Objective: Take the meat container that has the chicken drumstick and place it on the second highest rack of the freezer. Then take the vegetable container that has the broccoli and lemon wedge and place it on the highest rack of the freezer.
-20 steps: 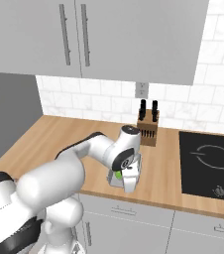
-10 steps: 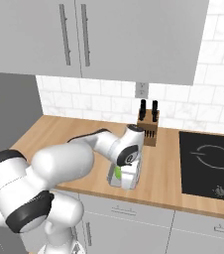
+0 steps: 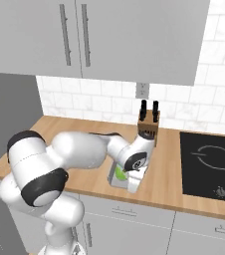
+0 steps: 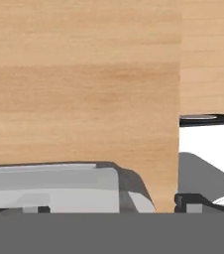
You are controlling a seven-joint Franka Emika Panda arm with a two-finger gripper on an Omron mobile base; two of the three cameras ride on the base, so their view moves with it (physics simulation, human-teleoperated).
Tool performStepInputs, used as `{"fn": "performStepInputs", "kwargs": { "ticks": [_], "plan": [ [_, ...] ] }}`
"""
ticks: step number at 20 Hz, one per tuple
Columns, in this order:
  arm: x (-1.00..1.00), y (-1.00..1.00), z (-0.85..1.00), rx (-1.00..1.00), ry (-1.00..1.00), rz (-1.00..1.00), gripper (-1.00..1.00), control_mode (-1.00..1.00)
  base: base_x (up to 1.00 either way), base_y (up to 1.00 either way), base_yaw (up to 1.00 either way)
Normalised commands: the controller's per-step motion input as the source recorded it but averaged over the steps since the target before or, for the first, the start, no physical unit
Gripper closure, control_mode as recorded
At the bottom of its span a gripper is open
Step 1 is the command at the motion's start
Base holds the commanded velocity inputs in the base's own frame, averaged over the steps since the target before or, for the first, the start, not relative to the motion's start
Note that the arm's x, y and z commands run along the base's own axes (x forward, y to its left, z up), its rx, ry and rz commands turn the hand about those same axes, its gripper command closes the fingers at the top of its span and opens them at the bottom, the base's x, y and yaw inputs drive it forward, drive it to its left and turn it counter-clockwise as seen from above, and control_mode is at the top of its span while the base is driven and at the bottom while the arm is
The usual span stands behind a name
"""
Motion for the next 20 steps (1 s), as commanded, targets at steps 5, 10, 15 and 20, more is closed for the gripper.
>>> {"fn": "performStepInputs", "kwargs": {
  "ticks": [5, 10, 15, 20],
  "plan": [
    [0.11, 0.07, -0.10, -0.01, -0.04, 0.00, -1.00, -1.00, 0.00, 0.00, 0.00],
    [0.03, 0.27, 0.00, -0.04, 0.00, 0.00, -1.00, -1.00, 0.00, 0.00, 0.00],
    [0.01, 0.33, -0.03, -0.11, 0.01, 0.00, -1.00, -1.00, 0.00, 0.00, 0.00],
    [0.15, -0.05, -0.16, -0.03, 0.00, 0.00, -1.00, -1.00, 0.00, 0.00, 0.00]
  ]
}}
